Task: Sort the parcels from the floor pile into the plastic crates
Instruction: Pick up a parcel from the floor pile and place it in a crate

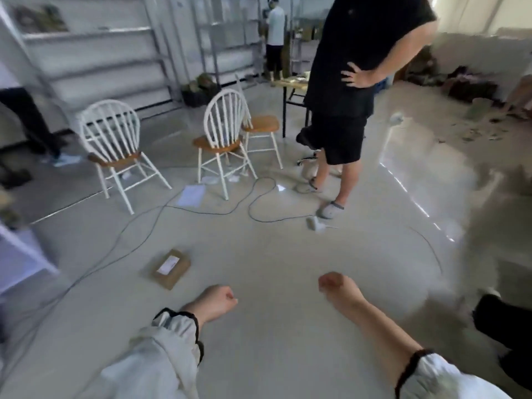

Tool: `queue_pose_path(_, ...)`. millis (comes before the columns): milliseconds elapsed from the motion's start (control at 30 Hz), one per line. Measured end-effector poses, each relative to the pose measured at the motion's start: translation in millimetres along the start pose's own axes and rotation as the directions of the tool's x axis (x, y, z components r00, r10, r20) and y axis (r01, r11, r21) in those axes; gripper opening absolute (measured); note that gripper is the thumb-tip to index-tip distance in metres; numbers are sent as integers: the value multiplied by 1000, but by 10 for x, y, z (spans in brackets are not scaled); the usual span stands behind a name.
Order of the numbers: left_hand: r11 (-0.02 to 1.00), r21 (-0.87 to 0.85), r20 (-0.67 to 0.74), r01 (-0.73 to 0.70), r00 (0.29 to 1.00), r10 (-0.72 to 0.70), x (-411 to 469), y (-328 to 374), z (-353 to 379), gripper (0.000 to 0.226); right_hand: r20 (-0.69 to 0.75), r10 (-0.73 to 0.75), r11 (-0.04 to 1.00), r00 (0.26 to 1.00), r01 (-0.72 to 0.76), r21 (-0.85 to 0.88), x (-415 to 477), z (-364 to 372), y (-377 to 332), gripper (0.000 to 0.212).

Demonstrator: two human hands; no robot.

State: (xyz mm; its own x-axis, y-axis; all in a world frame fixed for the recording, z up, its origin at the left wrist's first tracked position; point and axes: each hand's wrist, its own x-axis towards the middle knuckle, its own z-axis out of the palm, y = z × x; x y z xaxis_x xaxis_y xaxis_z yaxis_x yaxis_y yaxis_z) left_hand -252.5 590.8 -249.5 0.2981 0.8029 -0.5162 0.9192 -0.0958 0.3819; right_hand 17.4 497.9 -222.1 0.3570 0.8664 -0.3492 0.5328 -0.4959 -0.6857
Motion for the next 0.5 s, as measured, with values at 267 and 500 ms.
queue_pose_path(267, 886, -252, -88, 388, 903, -421, 143, -1623, -534, 31, 339, -105, 981, 935, 153, -117, 1262, 1225, -1210, 17)
queue_pose_path(500, 639, -560, -78, 528, 734, -675, 573, -2251, -900, 25, 547, -163, 905, 821, 345, -249, 2380, 1982, -2211, 16)
